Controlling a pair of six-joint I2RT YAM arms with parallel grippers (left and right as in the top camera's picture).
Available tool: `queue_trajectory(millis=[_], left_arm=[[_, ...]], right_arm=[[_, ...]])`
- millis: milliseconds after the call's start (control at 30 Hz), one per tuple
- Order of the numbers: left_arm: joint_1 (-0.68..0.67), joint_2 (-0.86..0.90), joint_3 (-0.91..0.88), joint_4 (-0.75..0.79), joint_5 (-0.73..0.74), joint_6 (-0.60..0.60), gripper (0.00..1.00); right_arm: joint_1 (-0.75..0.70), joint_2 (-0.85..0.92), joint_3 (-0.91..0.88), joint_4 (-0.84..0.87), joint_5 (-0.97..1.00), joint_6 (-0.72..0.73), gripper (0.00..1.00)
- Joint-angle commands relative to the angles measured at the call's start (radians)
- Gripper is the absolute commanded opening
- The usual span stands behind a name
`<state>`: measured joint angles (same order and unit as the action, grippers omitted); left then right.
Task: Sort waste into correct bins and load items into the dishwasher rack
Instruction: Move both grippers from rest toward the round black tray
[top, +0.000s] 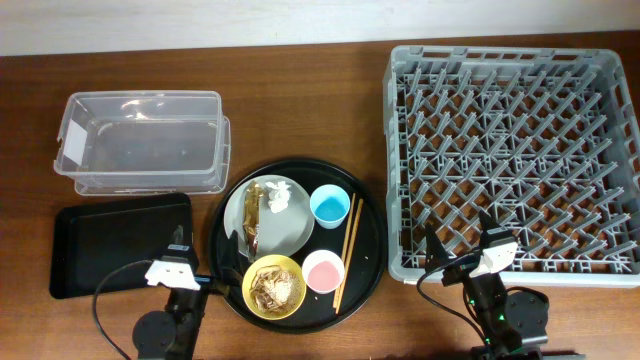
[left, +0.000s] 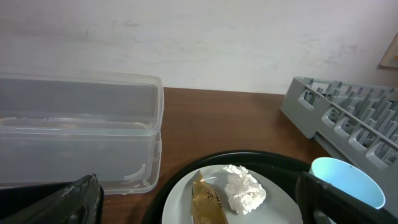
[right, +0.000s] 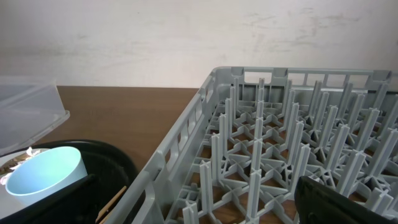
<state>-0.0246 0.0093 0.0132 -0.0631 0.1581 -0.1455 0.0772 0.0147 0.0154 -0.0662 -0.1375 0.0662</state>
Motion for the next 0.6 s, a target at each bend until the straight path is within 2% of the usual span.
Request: queue_trajectory(millis=[0, 300, 400, 533, 567], left_arm=[[0.008, 0.000, -0.004, 0.009, 0.153, 0.016, 0.99], [0.008, 0.000, -0.004, 0.028, 0.161, 0.016, 0.99], [0.008, 0.001, -0.003, 0.010, 0.294, 0.016, 1.00], [0.008, 0.002, -0.003, 0.074, 0.328, 0.016, 0.99], [0.008, 0.002, -0.003, 0.098, 0.343, 0.016, 0.99]], right_arm=[[-0.006, -0.008, -0.010, 0.006, -0.039, -0.006, 0.99], [-0.006, -0.008, -0.010, 0.008, -0.039, -0.006, 0.99], [-0.006, -0.008, -0.010, 0.006, -0.039, -0.006, 0.99], [-0.006, -0.008, -0.010, 0.027, -0.097, -0.006, 0.99], [-0.006, -0.008, -0.010, 0.048, -0.169, -0.005, 0.99]])
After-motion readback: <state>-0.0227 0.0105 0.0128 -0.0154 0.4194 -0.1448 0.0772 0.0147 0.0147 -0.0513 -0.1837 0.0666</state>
